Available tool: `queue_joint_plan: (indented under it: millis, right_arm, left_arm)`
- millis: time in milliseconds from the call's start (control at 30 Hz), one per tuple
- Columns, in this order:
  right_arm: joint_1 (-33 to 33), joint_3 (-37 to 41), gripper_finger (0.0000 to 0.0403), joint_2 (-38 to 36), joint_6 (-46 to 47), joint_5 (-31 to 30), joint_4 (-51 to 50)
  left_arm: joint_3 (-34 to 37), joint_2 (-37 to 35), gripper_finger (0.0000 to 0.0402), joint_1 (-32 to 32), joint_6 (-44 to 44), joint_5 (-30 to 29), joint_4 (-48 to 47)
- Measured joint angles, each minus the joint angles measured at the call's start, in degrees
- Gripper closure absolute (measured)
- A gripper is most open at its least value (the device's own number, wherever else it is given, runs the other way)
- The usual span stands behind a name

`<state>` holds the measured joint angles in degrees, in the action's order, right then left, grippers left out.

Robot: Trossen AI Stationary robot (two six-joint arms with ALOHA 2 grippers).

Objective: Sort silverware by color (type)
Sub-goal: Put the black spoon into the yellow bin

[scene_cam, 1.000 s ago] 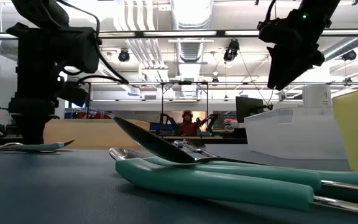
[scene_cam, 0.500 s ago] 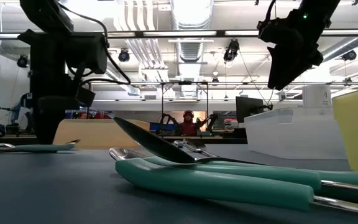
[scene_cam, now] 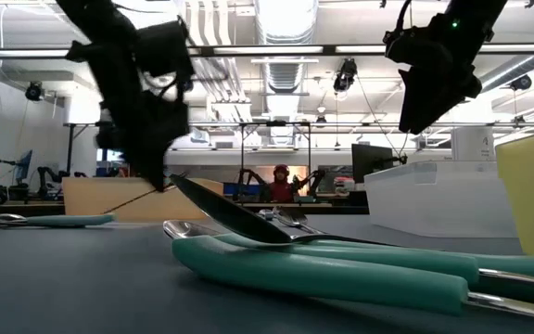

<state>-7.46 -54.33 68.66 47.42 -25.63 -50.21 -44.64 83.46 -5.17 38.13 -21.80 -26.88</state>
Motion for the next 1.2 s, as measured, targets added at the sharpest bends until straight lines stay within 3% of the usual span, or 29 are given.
queue_joint_plan:
  millis: [233,400,567,767,967,1200]
  right_arm:
    - [0.0,0.0,0.0232,0.0,3.05,-0.32,0.35]
    - [0.0,0.0,0.0232,0.0,6.5,-1.53,5.1]
    - [0.0,0.07,0.0232,0.0,6.01,-1.51,16.84]
    - [0.0,0.09,0.0232,0.02,6.65,-1.46,29.58]
    - [0.0,0.13,0.0232,0.02,6.56,-1.42,35.62]
    - [0.0,0.15,0.0232,0.02,8.92,-1.44,35.92]
  left_arm:
    - [-5.84,-0.06,0.0401,0.0,-6.1,-4.14,14.67]
    - [-10.69,-0.11,0.0401,0.02,-6.65,-4.53,19.6]
    - [-15.31,0.56,0.0402,0.05,2.46,-4.77,20.27]
    - [-20.03,4.07,0.0402,0.42,7.4,-4.28,20.23]
    - [-27.53,10.36,0.0402,1.05,6.09,0.29,19.72]
    - [-38.67,17.67,0.0402,1.4,1.68,3.51,13.49]
